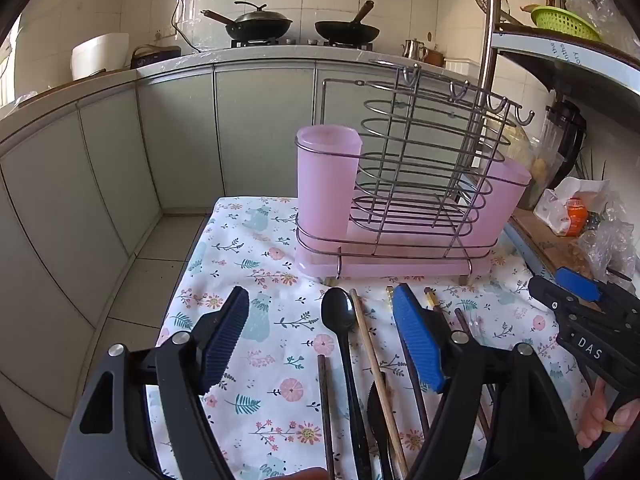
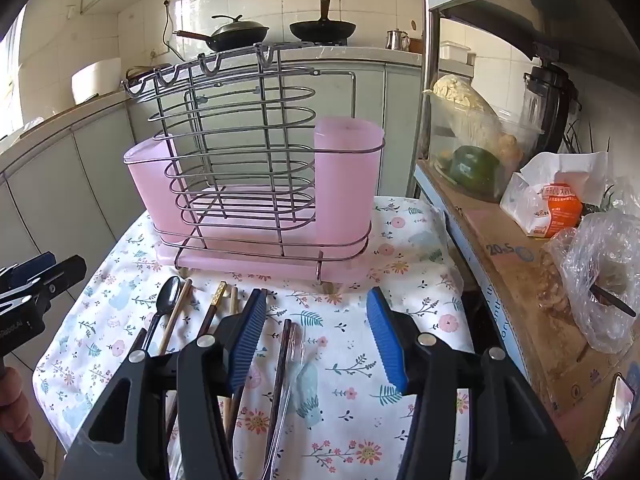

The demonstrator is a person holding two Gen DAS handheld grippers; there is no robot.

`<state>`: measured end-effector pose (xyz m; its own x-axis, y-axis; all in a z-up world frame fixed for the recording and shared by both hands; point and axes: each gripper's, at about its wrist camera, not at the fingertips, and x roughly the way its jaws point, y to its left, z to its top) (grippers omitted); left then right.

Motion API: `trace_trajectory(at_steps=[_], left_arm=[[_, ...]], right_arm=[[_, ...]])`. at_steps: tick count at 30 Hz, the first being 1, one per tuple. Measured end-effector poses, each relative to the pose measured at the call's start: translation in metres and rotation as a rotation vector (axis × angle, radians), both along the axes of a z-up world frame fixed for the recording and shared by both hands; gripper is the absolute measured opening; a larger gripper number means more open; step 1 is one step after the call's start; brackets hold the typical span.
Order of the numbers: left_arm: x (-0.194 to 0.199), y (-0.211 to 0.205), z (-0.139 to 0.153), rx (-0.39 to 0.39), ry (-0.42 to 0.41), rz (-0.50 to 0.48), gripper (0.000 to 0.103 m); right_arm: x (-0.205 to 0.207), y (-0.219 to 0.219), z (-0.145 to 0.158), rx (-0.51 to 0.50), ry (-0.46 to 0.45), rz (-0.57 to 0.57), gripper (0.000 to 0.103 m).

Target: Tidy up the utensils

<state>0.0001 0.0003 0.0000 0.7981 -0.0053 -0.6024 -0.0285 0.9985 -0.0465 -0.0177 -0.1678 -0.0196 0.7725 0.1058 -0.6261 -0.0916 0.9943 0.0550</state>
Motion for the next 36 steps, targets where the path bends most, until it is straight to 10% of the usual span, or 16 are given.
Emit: trace_trajectory(at_steps=[36], left_arm=[[-0.0076, 0.0019, 0.0072, -0.011, -0.008, -0.010, 0.075]], right_arm=[[-0.0021, 0.0036, 0.0009, -0.011, -0.010, 0.002, 0.052]])
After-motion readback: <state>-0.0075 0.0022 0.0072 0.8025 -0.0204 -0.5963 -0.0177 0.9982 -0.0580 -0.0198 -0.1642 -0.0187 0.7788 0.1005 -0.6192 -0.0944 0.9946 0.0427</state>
